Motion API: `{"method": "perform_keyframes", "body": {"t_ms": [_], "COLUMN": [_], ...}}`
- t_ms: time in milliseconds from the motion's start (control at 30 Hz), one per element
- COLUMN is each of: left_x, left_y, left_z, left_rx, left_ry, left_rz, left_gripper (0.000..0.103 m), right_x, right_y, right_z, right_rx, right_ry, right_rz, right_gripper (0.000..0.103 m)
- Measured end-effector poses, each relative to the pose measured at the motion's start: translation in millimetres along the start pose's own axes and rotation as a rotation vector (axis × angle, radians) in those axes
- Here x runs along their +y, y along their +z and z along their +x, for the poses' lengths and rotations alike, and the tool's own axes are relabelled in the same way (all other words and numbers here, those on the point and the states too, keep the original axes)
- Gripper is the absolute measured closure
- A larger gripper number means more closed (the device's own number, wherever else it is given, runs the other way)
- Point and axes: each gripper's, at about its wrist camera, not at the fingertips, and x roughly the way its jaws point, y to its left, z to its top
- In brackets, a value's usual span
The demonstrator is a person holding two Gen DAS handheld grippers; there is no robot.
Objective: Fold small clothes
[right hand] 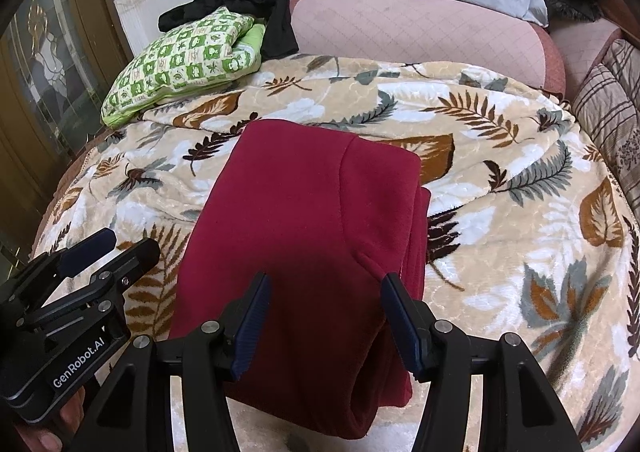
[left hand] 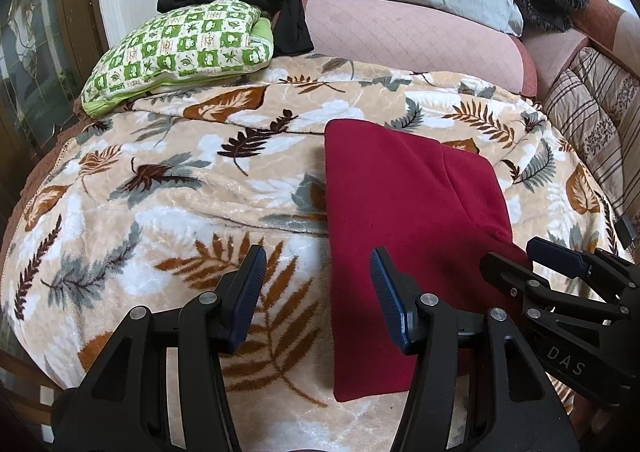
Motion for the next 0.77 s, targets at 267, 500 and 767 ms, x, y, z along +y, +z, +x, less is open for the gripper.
{"method": "perform_keyframes", "body": {"t_ms": [267, 500, 767], "left_x": [-2.8, -4.0, 0.3], "left_y": [-0.8, 0.1, 1.8], "left_z": [1.4, 1.5, -1.6], "left_rx": [-0.003, -0.011, -0.028], "left_ry": [0.002, 0.001, -0.005], "left_rz": [0.006, 0.013, 0.023], "left_gripper": [0.049, 0.049, 0.049], "right_x": [0.3, 0.6, 2.0], "right_y": [0.4, 0.6, -0.5], "right_z": [-0.1, 0.8, 3.7], "right_rx": [0.0, 0.002, 0.004], "right_ry": [0.001, 0.001, 0.001], "right_rz": [0.0, 0.0, -0.005], "right_gripper": [0.046, 0.045, 0.045]}}
